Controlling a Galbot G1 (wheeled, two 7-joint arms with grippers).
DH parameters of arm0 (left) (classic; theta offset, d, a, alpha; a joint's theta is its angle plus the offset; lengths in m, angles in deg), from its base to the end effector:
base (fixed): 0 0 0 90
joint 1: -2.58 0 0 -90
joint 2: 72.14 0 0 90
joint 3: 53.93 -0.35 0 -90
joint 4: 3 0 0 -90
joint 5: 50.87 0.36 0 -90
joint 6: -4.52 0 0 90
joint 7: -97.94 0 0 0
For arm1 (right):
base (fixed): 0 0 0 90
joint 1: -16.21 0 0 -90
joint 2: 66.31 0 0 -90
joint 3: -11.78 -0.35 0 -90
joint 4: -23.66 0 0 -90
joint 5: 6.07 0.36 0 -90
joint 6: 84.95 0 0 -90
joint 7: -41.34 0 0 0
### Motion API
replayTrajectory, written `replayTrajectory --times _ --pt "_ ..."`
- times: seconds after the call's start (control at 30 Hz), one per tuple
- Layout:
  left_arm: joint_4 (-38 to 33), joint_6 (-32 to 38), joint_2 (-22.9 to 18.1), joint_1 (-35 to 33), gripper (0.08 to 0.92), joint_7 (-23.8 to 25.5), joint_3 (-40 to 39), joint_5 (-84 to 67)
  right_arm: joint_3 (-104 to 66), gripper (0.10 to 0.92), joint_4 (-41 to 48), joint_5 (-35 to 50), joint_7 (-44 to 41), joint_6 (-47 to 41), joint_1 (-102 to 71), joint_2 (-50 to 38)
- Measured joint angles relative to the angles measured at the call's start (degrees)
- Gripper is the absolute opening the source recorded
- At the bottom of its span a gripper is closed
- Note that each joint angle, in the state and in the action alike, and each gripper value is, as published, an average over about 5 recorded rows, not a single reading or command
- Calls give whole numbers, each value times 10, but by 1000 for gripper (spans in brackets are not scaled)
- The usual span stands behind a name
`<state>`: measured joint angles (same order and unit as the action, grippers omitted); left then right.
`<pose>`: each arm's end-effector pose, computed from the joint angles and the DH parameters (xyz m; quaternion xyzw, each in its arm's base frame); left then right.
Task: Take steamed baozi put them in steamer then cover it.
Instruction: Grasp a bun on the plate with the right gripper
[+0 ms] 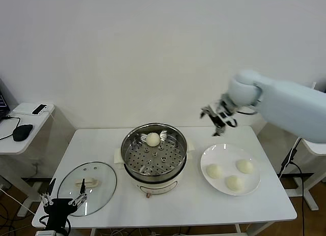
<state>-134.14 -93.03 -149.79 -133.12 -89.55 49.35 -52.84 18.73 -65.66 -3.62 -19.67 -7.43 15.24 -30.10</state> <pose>0.1147 0.0850 -0.2567 0.0840 -0.9825 -0.1443 0.0825 0.4968 -0.0748 -0.0520 0.5140 -0.4960 0.6433 0.2755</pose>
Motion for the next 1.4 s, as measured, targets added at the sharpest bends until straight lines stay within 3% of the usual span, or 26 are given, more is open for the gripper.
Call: replayTrajectory --times 0.47,1.4 --pt "8 -3 2 -1 823 0 9 -1 -91 823 0 -46 15 -25 -172 -44" --pt "10 -7 -9 -2 823 1 13 4 -178 797 162 -109 28 -26 -311 97"
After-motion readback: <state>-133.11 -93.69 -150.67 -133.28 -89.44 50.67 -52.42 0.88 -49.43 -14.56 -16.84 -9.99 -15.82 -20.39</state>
